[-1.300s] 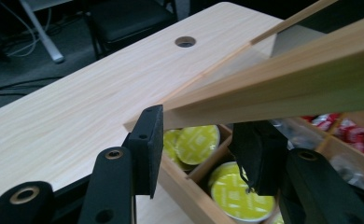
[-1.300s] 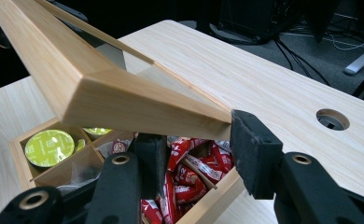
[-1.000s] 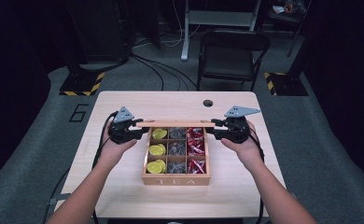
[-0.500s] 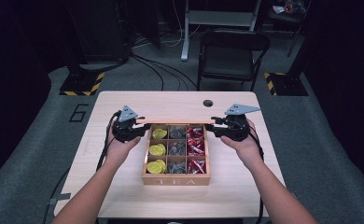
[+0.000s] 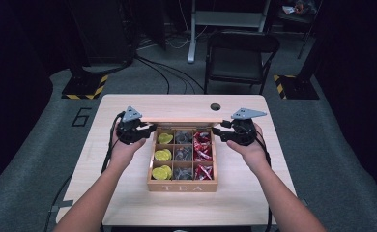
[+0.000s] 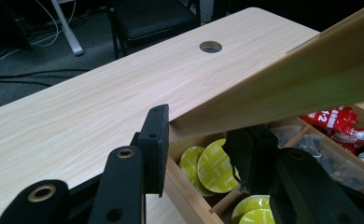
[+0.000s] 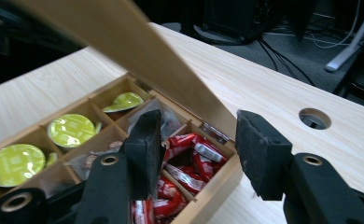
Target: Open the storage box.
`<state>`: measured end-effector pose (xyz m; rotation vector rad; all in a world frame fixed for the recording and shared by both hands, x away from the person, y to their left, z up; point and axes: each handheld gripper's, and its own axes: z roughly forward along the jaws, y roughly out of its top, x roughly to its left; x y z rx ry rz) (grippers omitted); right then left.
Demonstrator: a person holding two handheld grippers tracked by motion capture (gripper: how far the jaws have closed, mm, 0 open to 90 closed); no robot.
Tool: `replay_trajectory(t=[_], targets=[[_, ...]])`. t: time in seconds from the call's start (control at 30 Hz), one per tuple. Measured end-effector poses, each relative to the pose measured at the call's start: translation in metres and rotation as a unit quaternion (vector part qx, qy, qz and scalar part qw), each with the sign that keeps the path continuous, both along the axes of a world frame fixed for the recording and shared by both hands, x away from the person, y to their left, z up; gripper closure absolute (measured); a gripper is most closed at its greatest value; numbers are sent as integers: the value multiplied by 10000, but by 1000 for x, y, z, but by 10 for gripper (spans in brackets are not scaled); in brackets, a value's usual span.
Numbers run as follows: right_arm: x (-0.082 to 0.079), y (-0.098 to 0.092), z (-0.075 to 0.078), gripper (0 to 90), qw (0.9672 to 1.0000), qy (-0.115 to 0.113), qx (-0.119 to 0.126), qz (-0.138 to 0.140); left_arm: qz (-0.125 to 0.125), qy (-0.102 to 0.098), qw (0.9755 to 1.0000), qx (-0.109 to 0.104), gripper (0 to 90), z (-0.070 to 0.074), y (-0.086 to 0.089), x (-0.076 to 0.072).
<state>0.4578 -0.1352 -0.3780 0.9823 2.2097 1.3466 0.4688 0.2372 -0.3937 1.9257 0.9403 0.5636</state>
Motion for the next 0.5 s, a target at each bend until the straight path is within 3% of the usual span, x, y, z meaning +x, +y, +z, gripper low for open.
replay_trajectory(t=[0.5], targets=[[29,10,-23,523,9995,118,-167,-255,38,48,9998,-169,601,3,1,9]])
